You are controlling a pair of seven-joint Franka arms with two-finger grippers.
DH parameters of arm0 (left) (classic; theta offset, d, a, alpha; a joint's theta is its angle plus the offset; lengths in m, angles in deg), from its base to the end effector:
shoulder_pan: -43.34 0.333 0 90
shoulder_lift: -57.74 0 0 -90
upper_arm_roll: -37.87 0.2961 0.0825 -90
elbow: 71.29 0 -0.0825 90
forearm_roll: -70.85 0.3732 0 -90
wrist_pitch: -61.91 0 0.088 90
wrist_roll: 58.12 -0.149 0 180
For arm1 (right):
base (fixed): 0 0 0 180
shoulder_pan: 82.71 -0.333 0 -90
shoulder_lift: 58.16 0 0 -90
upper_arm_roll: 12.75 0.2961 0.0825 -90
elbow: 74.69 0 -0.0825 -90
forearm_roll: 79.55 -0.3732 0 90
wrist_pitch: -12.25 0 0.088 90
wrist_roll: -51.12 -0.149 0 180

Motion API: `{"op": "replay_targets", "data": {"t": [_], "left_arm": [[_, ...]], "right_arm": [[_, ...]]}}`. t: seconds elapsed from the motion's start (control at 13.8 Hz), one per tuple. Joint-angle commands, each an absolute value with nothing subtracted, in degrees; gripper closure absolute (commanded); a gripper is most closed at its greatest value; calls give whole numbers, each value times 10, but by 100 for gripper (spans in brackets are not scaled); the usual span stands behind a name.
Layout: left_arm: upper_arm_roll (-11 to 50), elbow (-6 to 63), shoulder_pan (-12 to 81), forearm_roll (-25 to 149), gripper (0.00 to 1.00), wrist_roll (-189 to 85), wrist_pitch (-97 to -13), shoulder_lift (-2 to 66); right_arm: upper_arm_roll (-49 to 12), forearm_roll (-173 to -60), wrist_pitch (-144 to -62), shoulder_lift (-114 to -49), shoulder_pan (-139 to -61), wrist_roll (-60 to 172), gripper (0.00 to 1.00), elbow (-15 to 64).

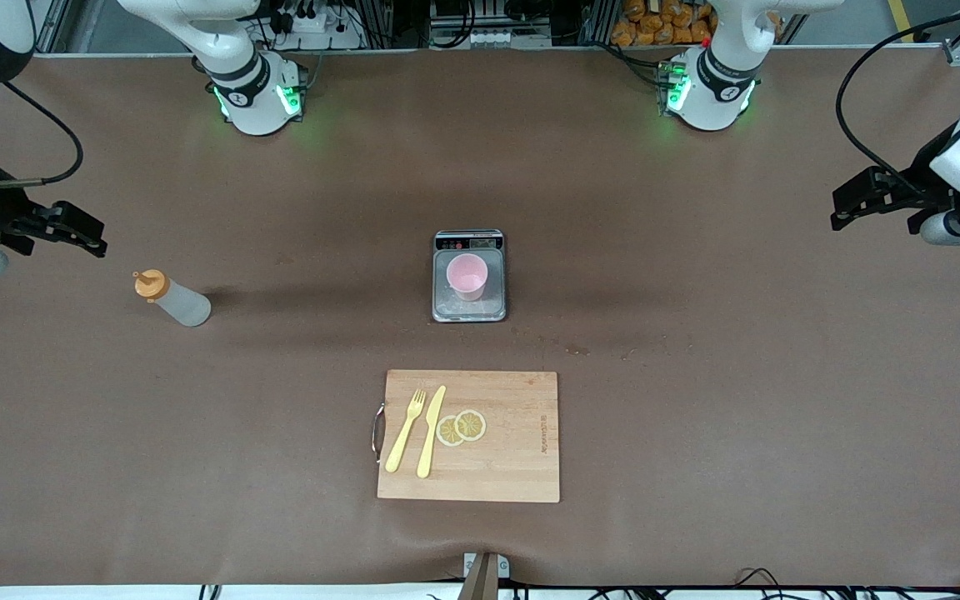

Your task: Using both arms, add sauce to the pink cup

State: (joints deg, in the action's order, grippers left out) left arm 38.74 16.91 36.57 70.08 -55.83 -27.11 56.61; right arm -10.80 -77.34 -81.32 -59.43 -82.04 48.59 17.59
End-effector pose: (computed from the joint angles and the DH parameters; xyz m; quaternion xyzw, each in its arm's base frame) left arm 0.5446 -0.0584 0.5648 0.9995 -0.0316 -0.0032 0.0064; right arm 0.5547 0.0067 0.5376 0.9998 -0.0097 0.0008 0.0189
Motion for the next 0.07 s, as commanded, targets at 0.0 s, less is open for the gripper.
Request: {"op": "replay_targets", "data": {"t": [0.0], "left_arm": [[388, 163, 369, 695, 0, -560, -266, 568]], "right_arm": [[-107, -764, -816, -579, -825, 485, 0, 185]]}}
